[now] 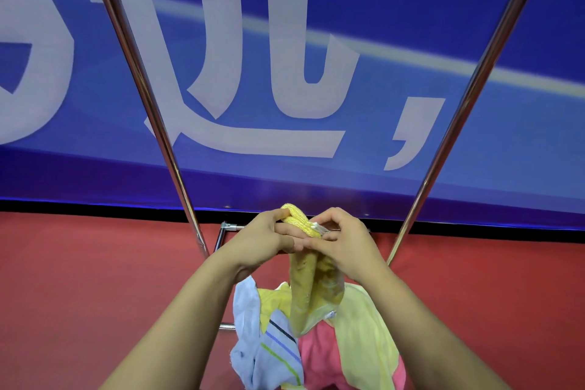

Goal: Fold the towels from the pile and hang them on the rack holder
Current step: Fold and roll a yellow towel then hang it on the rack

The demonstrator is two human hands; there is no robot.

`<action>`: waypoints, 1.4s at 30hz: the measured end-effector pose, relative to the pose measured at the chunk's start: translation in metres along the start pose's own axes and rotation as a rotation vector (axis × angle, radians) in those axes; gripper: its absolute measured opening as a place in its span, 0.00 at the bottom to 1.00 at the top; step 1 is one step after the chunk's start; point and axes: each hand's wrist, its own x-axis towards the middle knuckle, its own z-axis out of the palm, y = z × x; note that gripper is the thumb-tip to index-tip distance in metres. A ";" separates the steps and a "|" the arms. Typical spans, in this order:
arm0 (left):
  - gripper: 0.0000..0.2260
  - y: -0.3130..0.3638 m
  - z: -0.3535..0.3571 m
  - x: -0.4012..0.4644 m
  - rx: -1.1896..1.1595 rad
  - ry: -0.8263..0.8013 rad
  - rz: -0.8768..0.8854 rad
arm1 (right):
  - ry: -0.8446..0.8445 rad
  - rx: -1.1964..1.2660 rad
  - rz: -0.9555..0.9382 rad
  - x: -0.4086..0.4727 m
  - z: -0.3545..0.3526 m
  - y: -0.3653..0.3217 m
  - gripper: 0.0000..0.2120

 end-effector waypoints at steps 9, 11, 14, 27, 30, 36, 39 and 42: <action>0.15 -0.001 -0.001 0.001 0.854 0.383 0.251 | 0.103 0.066 -0.017 0.004 -0.008 0.001 0.05; 0.14 -0.001 0.001 0.002 0.811 0.417 0.318 | 0.130 0.085 -0.019 0.004 -0.011 -0.002 0.05; 0.13 0.000 0.003 0.003 0.676 0.385 0.397 | 0.158 0.242 0.008 0.002 -0.014 -0.008 0.05; 0.13 0.011 0.026 -0.007 0.022 0.161 0.440 | 0.175 0.622 -0.039 0.001 -0.014 -0.030 0.06; 0.06 0.009 0.030 -0.001 0.049 0.262 0.449 | 0.161 0.668 -0.060 0.001 -0.012 -0.027 0.06; 0.07 0.016 0.034 0.000 -0.009 0.268 0.463 | 0.099 0.548 -0.145 0.002 -0.015 -0.018 0.23; 0.05 0.019 0.033 -0.001 -0.052 0.257 0.429 | 0.054 0.359 -0.147 0.003 -0.017 -0.010 0.36; 0.06 0.023 0.034 -0.003 -0.032 0.211 0.419 | -0.019 0.339 -0.107 0.003 -0.018 -0.012 0.31</action>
